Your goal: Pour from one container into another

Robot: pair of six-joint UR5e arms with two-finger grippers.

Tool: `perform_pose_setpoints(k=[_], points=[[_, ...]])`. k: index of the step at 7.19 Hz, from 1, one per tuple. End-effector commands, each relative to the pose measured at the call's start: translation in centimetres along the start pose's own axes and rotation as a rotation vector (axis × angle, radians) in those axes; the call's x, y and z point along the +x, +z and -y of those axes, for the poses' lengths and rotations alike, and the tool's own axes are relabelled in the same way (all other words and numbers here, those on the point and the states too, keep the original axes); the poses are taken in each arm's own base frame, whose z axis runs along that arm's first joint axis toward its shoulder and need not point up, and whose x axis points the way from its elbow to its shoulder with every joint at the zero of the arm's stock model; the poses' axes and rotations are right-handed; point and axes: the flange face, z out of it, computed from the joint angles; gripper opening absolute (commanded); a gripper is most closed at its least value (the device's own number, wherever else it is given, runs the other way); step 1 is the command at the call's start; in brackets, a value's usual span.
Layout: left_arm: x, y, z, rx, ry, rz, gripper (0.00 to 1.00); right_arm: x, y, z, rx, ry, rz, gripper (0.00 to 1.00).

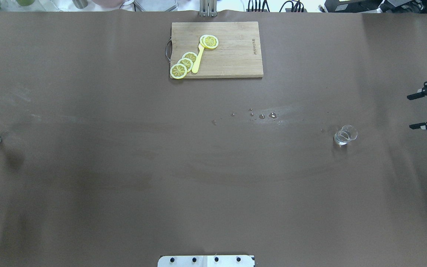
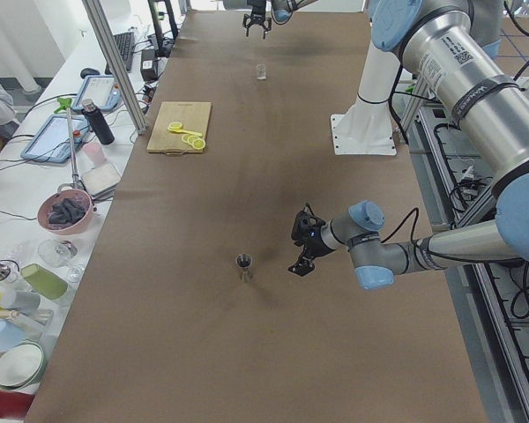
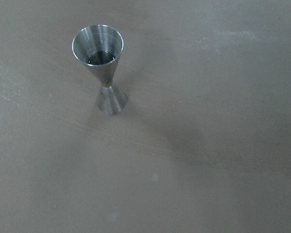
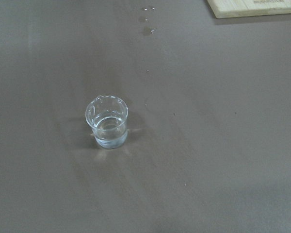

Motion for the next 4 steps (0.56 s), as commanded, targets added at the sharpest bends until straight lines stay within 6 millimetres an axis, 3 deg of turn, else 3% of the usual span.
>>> perform_pose_setpoints(k=[1,2,3,4], points=[[-2.2,0.1,-1.2,0.043,0.012,0.023,0.98,1.7,2.3,2.3,-0.018,-0.049,0.005,1.00],[-3.1,0.2,-1.4,0.090,0.025,0.042,0.98,1.8,3.7,2.8,-0.019,-0.058,0.026,1.00],[-3.2,0.4,-1.3,0.129,0.032,0.062,0.98,0.7,5.4,3.3,-0.007,-0.101,0.067,1.00],[-2.2,1.1,-1.1,0.216,0.061,0.084,0.98,0.0,6.3,3.8,0.010,-0.132,0.084,1.00]])
